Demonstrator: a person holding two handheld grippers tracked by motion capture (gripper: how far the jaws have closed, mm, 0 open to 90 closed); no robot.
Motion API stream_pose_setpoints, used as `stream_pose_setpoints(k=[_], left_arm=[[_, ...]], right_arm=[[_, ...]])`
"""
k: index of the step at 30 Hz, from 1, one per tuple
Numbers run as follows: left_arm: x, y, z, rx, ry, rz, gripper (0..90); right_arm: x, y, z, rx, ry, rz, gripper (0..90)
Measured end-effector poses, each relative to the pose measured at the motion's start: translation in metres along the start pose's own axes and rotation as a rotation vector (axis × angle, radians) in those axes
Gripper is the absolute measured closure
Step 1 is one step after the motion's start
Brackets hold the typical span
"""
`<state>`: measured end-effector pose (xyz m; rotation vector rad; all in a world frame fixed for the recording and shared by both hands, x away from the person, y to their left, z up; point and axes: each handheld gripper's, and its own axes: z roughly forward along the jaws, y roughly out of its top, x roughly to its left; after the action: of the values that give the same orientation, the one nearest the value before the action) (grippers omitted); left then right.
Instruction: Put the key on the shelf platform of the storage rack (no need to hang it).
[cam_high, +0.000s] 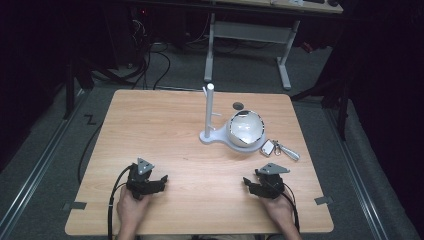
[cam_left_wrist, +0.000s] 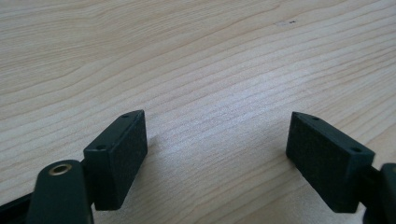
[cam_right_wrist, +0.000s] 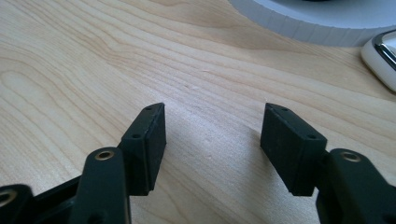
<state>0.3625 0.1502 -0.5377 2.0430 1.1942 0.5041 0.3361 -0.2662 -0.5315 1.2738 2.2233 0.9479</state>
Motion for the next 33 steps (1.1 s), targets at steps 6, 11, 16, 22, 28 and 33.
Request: stream_pose_setpoints(k=[6, 11, 16, 22, 28, 33], left_arm=[[0.000, 0.000, 0.000, 0.000, 0.000, 0.000, 20.9], [0.000, 0.000, 0.000, 0.000, 0.000, 0.000, 20.8], [0.000, 0.000, 0.000, 0.002, 0.001, 0.002, 20.7], [0.000, 0.000, 0.000, 0.001, 0.001, 0.002, 20.6], [0.000, 0.000, 0.000, 0.001, 0.000, 0.002, 20.6], [0.000, 0.000, 0.000, 0.001, 0.000, 0.001, 20.6]], right_arm=[[-0.001, 0.000, -0.001, 0.006, -0.006, 0.004, 42.5], [-0.005, -0.002, -0.004, 0.005, -0.010, 0.050, 44.6], [-0.011, -0.005, -0.011, 0.006, -0.006, 0.065, 45.2], [-0.021, -0.007, -0.025, -0.022, -0.007, 0.092, 46.5], [-0.035, -0.011, -0.035, -0.044, -0.025, 0.112, 50.3], [-0.049, -0.010, -0.040, -0.044, -0.047, 0.138, 51.0]])
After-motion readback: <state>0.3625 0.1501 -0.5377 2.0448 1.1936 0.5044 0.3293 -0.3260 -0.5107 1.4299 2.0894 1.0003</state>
